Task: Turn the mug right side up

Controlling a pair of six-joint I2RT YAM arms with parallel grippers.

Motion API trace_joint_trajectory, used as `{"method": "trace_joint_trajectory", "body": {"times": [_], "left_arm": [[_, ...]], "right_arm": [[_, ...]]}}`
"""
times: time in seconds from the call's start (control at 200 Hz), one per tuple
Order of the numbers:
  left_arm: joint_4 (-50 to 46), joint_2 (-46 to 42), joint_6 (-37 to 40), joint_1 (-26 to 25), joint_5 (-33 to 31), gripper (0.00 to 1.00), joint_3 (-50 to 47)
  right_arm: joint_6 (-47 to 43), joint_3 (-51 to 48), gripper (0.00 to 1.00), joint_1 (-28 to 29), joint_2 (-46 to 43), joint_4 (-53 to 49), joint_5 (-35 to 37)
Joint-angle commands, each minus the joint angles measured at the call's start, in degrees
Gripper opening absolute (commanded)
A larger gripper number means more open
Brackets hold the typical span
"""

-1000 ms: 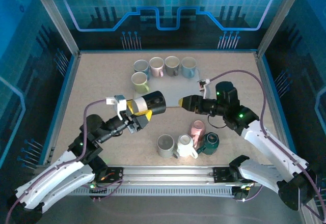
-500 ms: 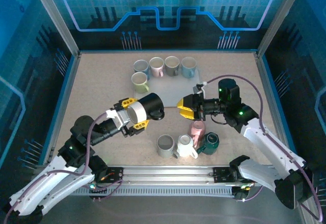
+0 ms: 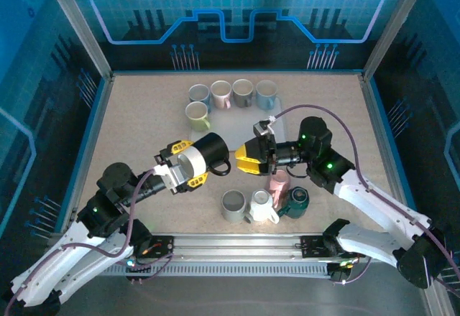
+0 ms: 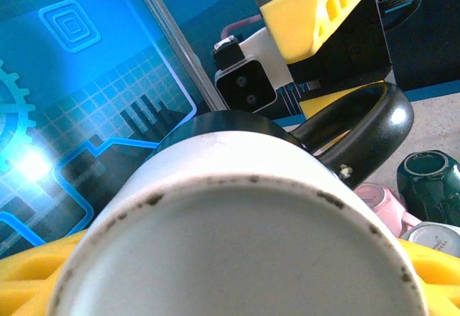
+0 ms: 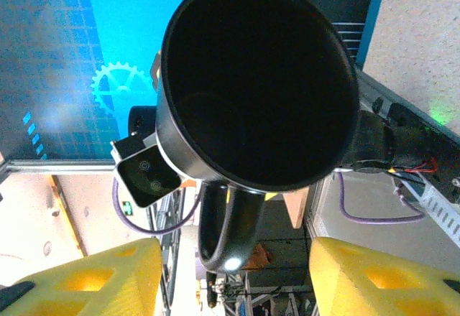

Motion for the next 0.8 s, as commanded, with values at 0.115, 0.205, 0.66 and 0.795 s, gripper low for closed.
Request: {"method": "trace_joint_trajectory", "body": {"times": [0.115, 0.205, 0.66, 0.795], "left_arm": [[5.5, -1.0, 1.3, 0.1, -0.2, 0.32, 3.3], [6.4, -0.9, 0.8, 0.1, -0.3, 0.32, 3.1], [4.0, -0.8, 1.8, -0.3, 1.9, 0.34, 1.9], [1.1, -1.0, 1.9, -0.3, 0.7, 0.62, 1.9]], "right_arm": [[1.2, 0.6, 0.57, 4.1, 3.3, 6.2, 2.4], [1.6, 0.2, 0.54, 5.2, 4.7, 7.3, 3.5], [5.7, -0.8, 0.21, 7.2, 8.9, 15.9, 5.5], [6.0, -1.3, 0.11, 6.1, 8.1, 16.8, 5.5]]}}
